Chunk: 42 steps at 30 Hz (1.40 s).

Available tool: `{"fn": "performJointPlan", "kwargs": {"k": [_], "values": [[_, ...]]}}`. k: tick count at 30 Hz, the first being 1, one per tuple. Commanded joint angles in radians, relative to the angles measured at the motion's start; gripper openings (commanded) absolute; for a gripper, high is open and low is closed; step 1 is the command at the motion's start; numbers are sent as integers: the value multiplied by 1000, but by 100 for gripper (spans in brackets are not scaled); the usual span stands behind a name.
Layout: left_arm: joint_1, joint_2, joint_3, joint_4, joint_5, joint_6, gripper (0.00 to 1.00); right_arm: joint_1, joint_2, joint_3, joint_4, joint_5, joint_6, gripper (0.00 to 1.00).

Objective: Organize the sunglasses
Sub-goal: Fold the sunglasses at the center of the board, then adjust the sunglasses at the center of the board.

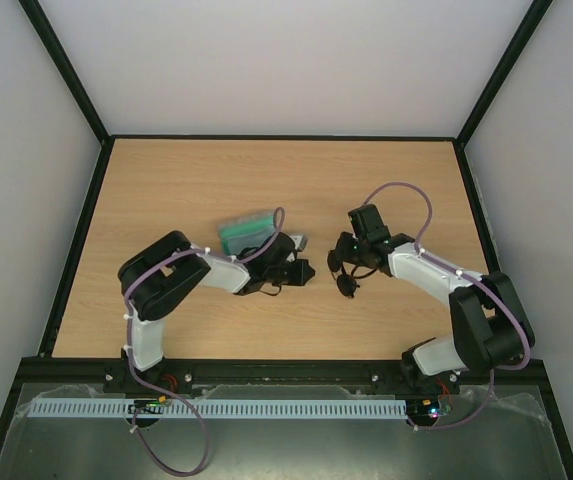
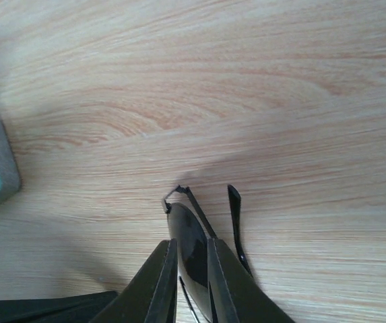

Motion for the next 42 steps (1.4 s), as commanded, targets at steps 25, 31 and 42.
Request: {"fn": "performJointPlan", "kwargs": {"k": [25,31,42], "values": [[-87,127,26,-67,4,-65,2,0,14,-40,-115,14,-68,3],[-87,170,29,-37,-2,-76,2,31,32,-18,-90,-28,-65,3],[-24,227,-113,101,-8,-96,2,130,41,22,-98,-8,-31,2]]}}
